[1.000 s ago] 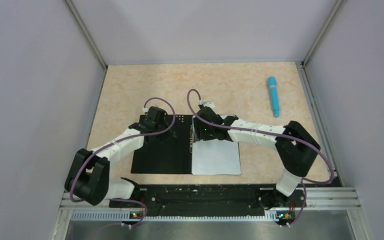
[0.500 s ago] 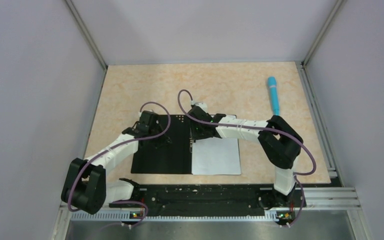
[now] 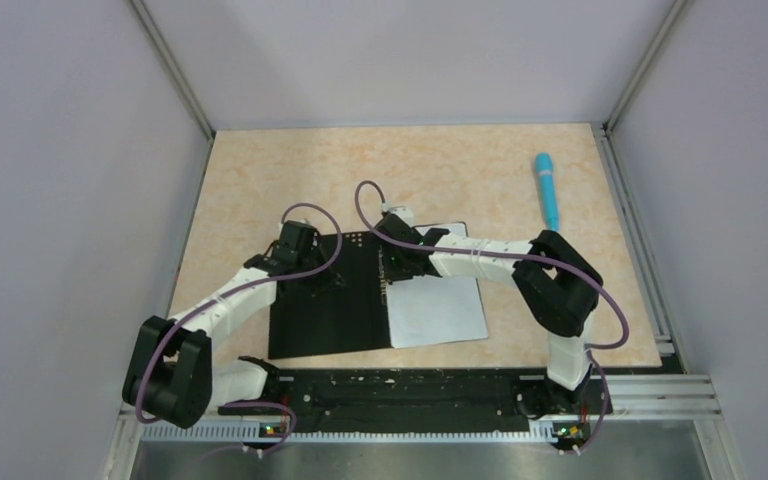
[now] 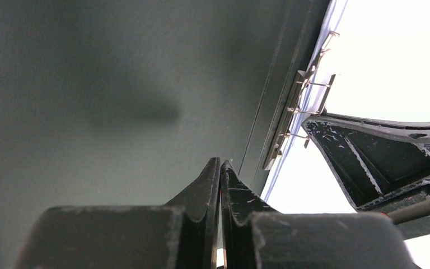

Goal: Put the files into the folder

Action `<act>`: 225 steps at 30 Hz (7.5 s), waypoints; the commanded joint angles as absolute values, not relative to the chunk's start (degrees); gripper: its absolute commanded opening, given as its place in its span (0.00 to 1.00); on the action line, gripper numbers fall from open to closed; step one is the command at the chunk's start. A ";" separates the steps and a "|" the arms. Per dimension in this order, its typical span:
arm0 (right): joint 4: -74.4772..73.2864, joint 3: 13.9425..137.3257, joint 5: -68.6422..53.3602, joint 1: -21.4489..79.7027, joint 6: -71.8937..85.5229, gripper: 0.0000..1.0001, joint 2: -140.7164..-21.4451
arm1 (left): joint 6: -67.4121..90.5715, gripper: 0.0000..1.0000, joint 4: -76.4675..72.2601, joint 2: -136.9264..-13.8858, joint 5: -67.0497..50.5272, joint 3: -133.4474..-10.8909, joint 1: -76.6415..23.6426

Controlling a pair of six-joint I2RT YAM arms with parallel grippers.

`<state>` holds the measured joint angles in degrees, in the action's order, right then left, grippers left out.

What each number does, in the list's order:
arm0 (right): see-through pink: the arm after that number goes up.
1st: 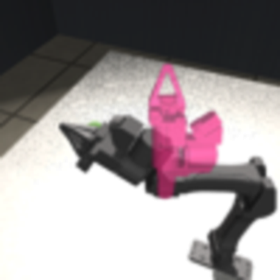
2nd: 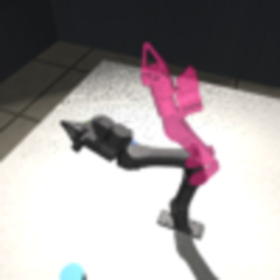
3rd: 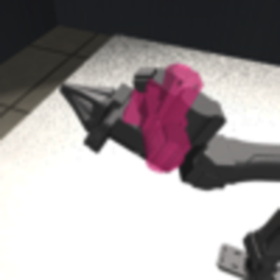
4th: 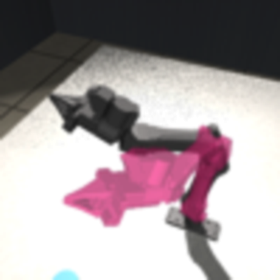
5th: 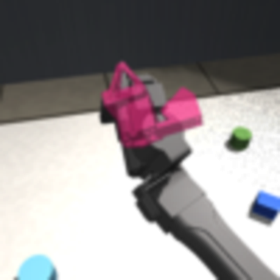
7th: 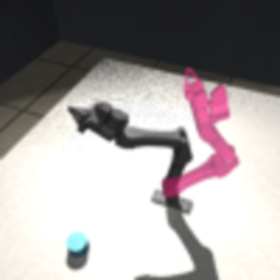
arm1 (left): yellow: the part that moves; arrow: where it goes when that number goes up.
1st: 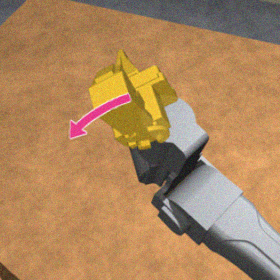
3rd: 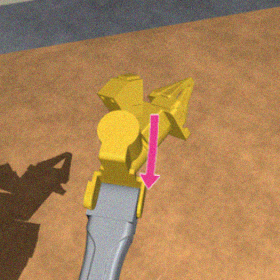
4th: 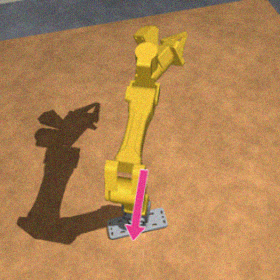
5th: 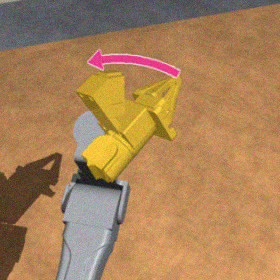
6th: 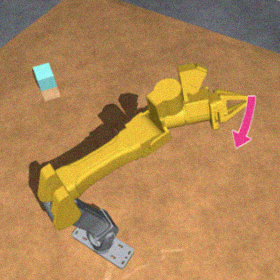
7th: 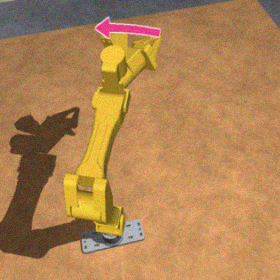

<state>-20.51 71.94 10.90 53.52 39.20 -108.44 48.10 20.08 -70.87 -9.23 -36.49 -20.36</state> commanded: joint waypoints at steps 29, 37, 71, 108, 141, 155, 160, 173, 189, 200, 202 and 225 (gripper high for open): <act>-20.56 70.21 10.24 46.16 28.84 0.05 -102.06 | 63.52 0.00 19.23 -80.52 3.81 -35.97 -26.88; -20.73 69.60 10.40 46.20 29.04 0.30 -100.23 | 66.34 0.00 21.37 -81.72 8.04 -36.57 -29.66; -21.28 70.69 9.89 46.54 29.55 0.22 -104.83 | 66.70 0.00 20.90 -82.09 8.04 -36.11 -29.66; -22.92 68.13 9.41 49.02 30.85 0.02 -101.55 | 68.50 0.00 20.48 -82.13 8.70 -35.13 -29.68; -15.72 61.00 11.36 49.32 32.76 0.01 -103.32 | 66.91 0.00 19.74 -84.13 6.72 -38.68 -29.61; -13.95 62.18 10.01 47.37 31.12 0.01 -104.01 | 56.04 0.25 19.15 -89.67 -1.04 -52.01 -28.76; -15.81 63.85 10.13 47.36 30.34 0.03 -101.79 | 56.16 0.35 21.66 -87.05 2.16 -50.80 -27.90; -23.90 68.07 12.77 47.37 30.54 0.11 -96.38 | 55.37 0.49 29.25 -70.52 8.91 -41.28 -23.67; -42.10 87.54 22.50 56.06 25.62 0.26 -104.01 | 62.32 0.65 42.30 -70.16 9.79 -38.52 -22.07; -45.15 90.68 26.57 58.15 24.11 0.18 -107.53 | 66.60 0.84 44.59 -69.08 13.02 -37.43 -21.88; -45.18 90.86 26.55 58.28 24.08 0.17 -107.91 | 66.96 0.85 44.42 -69.07 13.10 -37.16 -21.79; -42.82 89.88 25.00 58.59 23.38 0.12 -109.65 | 70.26 0.85 43.95 -69.56 13.88 -35.50 -21.73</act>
